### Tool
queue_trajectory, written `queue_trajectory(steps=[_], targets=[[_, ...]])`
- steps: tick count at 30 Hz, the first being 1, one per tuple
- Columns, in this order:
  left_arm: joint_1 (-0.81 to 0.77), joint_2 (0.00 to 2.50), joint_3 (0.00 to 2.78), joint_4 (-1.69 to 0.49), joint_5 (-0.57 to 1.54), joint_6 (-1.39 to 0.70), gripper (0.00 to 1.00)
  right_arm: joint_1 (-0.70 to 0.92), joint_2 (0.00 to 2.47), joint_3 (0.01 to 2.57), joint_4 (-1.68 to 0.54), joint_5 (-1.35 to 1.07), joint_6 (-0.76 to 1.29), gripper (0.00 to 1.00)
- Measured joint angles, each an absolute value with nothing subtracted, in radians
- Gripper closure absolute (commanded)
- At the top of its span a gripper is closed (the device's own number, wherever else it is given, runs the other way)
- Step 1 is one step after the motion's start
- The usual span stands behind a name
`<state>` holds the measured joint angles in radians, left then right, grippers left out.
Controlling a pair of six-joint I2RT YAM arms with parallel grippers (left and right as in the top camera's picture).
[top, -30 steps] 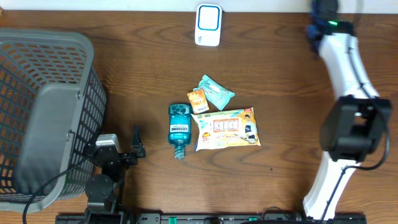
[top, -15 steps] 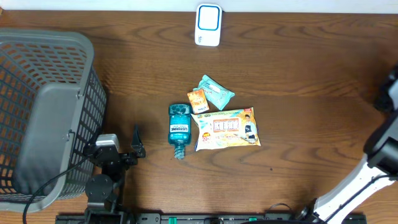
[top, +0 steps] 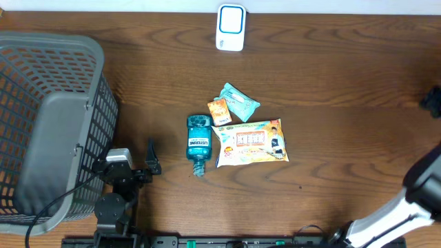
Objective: Scan the item barcode
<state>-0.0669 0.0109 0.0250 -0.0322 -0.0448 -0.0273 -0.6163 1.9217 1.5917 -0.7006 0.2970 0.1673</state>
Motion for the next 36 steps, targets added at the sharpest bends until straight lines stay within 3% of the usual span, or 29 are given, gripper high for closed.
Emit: queue_trajectory(steps=[5,10,12,17,23,36], targets=[[-0.067,0.011,0.025,-0.033,-0.044,-0.027,0.0,-0.521,1.634,1.604,-0.787,-0.023,0.266,0.01],[-0.067,0.011,0.025,-0.032,-0.045,-0.027,0.0,-0.282,1.491,1.617,-0.97,-0.269,0.289,0.01],[-0.067,0.011,0.025,-0.032,-0.045,-0.027,0.0,-0.171,1.495,1.615,-1.044,-0.302,0.224,0.01],[-0.067,0.011,0.025,-0.032,-0.045,-0.027,0.0,0.115,1.531,1.565,-1.195,-0.347,-0.162,0.01],[-0.067,0.011,0.025,-0.033,-0.044,-0.027,0.0,0.286,1.536,1.383,-0.995,-0.352,-0.481,0.01],[-0.067,0.011,0.025,-0.033,-0.045,-0.027,0.0,0.42,1.546,1.026,-0.548,-0.361,-0.577,0.01]])
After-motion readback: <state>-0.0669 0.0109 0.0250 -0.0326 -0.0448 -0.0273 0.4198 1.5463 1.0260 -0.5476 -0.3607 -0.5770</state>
